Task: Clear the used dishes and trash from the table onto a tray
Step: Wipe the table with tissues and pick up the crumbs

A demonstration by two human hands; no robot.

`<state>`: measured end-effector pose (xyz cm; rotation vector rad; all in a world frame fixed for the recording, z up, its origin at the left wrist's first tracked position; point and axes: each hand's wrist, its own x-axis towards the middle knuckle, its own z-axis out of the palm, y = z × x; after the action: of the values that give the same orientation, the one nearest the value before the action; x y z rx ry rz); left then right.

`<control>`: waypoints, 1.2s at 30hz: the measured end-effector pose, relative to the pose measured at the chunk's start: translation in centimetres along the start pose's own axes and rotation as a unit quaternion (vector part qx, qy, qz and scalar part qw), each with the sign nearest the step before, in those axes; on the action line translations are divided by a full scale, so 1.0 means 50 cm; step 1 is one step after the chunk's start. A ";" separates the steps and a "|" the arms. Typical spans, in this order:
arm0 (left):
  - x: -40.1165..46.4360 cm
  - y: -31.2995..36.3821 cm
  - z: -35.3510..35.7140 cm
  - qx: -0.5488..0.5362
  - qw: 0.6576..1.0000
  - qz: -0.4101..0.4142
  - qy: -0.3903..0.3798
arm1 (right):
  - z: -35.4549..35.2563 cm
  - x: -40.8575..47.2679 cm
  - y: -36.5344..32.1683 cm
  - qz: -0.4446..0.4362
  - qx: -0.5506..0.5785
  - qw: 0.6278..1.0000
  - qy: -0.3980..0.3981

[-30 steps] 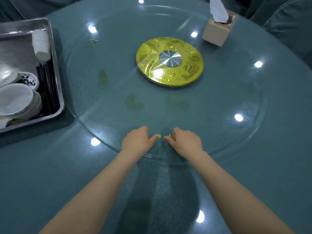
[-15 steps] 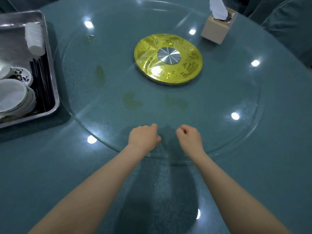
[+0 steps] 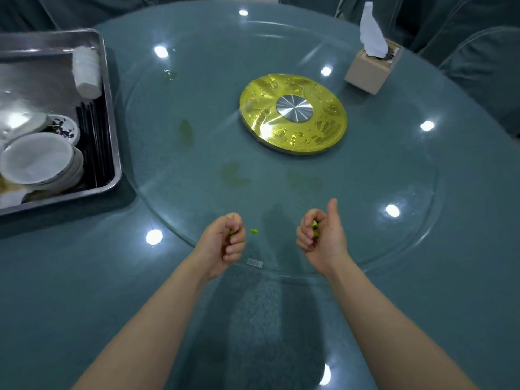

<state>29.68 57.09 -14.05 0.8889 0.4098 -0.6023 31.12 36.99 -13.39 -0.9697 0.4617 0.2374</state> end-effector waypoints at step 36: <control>-0.012 0.002 -0.019 0.065 0.988 0.041 0.133 | -0.018 -0.012 0.022 0.080 -0.107 0.988 0.079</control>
<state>29.23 58.11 -14.21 1.1110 0.5751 -0.4390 29.91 36.85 -14.35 -1.1687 0.6704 0.3613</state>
